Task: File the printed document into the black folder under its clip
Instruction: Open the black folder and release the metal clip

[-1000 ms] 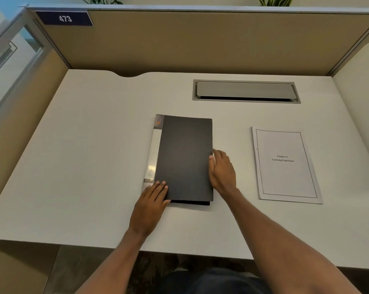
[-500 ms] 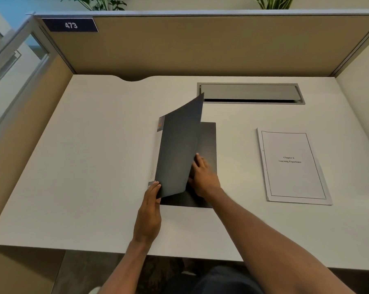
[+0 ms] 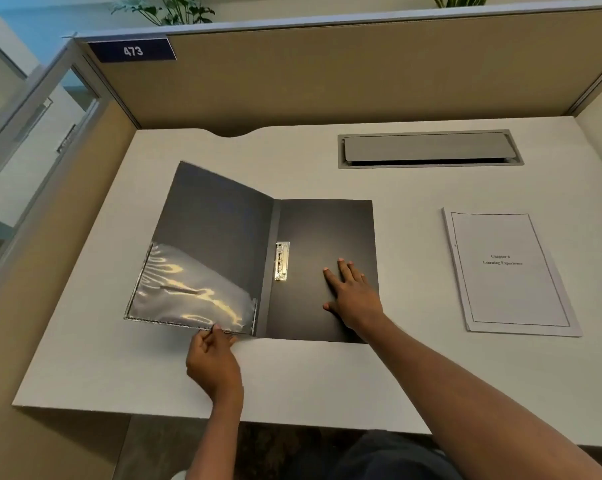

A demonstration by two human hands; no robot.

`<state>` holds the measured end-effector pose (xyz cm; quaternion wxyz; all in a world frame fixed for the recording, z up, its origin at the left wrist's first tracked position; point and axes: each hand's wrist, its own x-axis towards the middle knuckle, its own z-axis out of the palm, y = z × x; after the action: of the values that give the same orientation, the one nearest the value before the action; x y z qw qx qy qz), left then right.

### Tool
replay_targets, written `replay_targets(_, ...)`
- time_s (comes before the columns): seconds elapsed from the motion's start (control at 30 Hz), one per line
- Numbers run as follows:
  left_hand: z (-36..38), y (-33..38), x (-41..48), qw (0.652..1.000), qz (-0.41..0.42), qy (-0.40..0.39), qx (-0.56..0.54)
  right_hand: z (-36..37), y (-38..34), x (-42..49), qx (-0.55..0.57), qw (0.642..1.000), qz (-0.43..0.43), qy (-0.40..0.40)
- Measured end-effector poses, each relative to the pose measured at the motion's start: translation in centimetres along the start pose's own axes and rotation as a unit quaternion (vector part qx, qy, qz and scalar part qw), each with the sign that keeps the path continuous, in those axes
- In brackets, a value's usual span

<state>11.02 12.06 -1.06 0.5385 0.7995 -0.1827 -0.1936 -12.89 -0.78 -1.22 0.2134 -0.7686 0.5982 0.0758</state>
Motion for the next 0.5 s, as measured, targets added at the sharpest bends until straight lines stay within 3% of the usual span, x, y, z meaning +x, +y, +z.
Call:
replay_targets(0.13,-0.1,-0.6,1.6,0.989,-0.142,0.016,-0.043,-0.2,0.0,0.0,0.001,1.000,-0.001,0.000)
replay_targets(0.3,-0.2,-0.7,2.9,0.982,-0.189,0.003,0.033,-0.3,0.2,-0.2,0.001,1.000,0.000,-0.011)
replay_targets(0.4,-0.4,0.1,3.4,0.981,-0.147,-0.013,0.123,-0.2,0.2,-0.2,0.001,1.000,0.000,-0.010)
replay_targets(0.5,-0.3,0.9,3.3,0.979,0.004,-0.046,0.199,-0.1,0.2,-0.1,0.002,1.000,0.002,-0.010)
